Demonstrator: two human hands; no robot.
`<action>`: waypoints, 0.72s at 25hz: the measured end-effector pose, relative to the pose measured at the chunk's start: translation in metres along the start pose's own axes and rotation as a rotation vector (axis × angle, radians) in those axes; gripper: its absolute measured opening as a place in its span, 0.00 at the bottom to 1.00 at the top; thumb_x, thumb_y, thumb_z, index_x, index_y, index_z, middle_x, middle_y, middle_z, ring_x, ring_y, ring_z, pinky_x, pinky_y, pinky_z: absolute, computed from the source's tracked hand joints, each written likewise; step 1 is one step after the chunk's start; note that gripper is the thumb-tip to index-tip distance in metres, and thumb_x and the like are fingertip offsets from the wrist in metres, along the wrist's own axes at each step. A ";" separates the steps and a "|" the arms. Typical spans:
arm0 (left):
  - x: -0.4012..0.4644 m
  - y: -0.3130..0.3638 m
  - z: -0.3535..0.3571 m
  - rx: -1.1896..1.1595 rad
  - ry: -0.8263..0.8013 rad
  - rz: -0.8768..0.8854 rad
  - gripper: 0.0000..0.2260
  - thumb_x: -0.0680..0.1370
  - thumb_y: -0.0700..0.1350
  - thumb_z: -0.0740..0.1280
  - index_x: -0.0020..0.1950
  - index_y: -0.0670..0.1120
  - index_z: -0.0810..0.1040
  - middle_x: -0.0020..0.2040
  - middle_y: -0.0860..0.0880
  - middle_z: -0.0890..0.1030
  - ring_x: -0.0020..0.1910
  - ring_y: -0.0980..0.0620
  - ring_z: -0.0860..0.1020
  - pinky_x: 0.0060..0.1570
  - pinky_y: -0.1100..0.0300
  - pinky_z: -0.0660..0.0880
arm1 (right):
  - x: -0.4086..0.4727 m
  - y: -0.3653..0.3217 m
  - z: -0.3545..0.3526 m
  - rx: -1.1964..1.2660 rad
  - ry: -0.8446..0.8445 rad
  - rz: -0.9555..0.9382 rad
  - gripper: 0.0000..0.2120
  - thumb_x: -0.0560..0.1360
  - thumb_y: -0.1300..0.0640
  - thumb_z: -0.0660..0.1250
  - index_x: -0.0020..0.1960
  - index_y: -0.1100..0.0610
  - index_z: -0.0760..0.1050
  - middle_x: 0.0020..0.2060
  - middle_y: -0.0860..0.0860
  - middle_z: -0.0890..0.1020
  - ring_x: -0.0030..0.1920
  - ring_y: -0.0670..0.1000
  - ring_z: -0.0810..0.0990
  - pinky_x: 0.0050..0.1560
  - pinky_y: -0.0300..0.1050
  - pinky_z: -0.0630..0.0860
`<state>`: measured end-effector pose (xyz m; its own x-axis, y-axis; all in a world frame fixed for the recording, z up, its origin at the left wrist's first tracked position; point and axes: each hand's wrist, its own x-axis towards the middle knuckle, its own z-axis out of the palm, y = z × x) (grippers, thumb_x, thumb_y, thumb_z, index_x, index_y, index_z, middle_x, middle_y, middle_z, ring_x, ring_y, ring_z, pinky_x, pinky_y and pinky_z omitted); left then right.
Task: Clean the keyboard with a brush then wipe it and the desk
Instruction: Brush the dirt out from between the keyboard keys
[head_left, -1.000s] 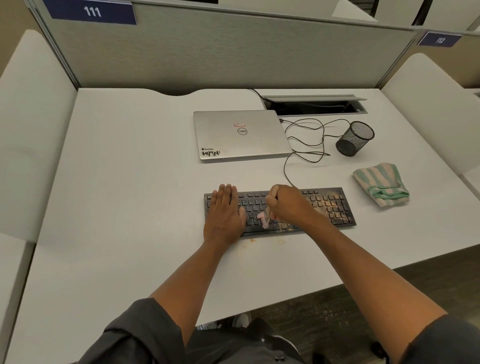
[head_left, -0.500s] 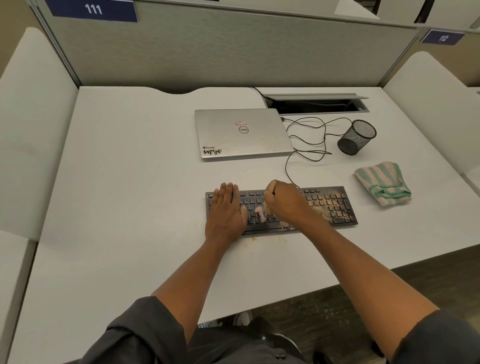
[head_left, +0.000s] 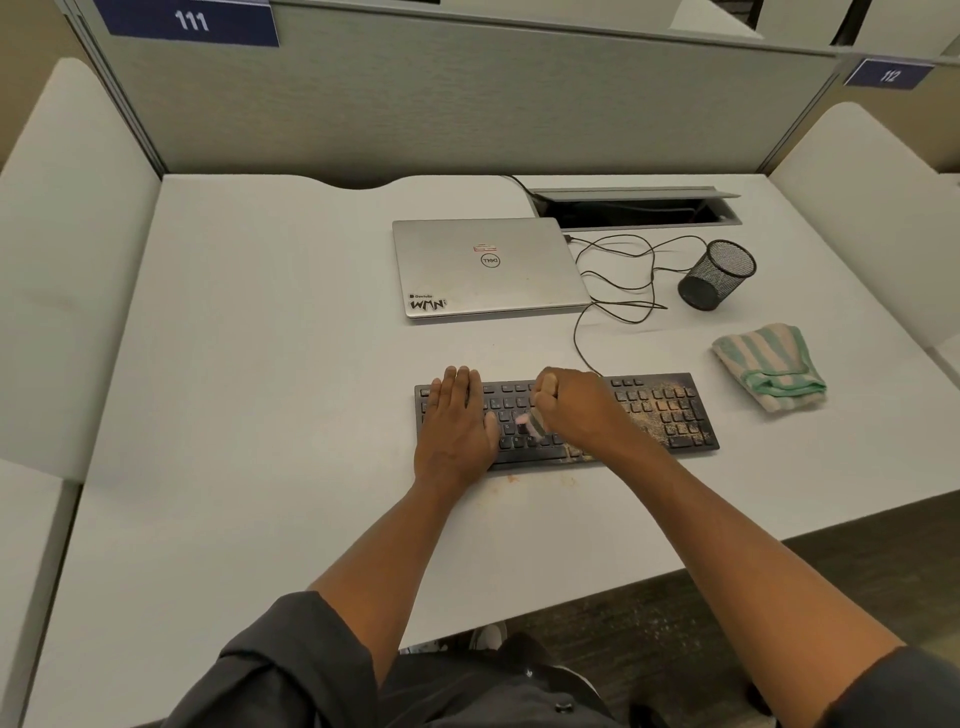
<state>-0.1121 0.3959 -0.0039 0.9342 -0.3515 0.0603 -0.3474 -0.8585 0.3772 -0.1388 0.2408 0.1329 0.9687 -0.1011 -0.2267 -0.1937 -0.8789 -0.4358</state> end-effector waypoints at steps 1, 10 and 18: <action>0.000 0.000 -0.001 0.001 0.001 0.002 0.35 0.79 0.55 0.42 0.82 0.38 0.56 0.81 0.38 0.59 0.82 0.42 0.53 0.80 0.49 0.42 | -0.001 0.002 -0.002 0.025 -0.009 0.005 0.14 0.82 0.57 0.56 0.47 0.59 0.79 0.40 0.53 0.84 0.44 0.50 0.81 0.44 0.43 0.75; 0.000 0.000 0.000 0.009 0.003 0.011 0.34 0.79 0.54 0.43 0.81 0.37 0.58 0.80 0.38 0.60 0.81 0.41 0.55 0.79 0.50 0.41 | -0.045 0.044 0.064 0.173 0.324 -0.248 0.11 0.78 0.60 0.69 0.60 0.56 0.82 0.48 0.53 0.85 0.46 0.51 0.82 0.48 0.47 0.78; 0.000 -0.001 0.000 0.012 -0.016 -0.002 0.35 0.79 0.56 0.41 0.82 0.38 0.55 0.81 0.39 0.58 0.82 0.42 0.52 0.80 0.50 0.41 | -0.057 0.055 0.078 0.092 0.385 -0.281 0.17 0.75 0.69 0.70 0.62 0.57 0.81 0.45 0.54 0.83 0.43 0.56 0.81 0.40 0.50 0.79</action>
<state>-0.1117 0.3962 -0.0042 0.9338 -0.3551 0.0449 -0.3461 -0.8637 0.3665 -0.2170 0.2345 0.0544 0.9691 -0.0460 0.2423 0.0878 -0.8537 -0.5133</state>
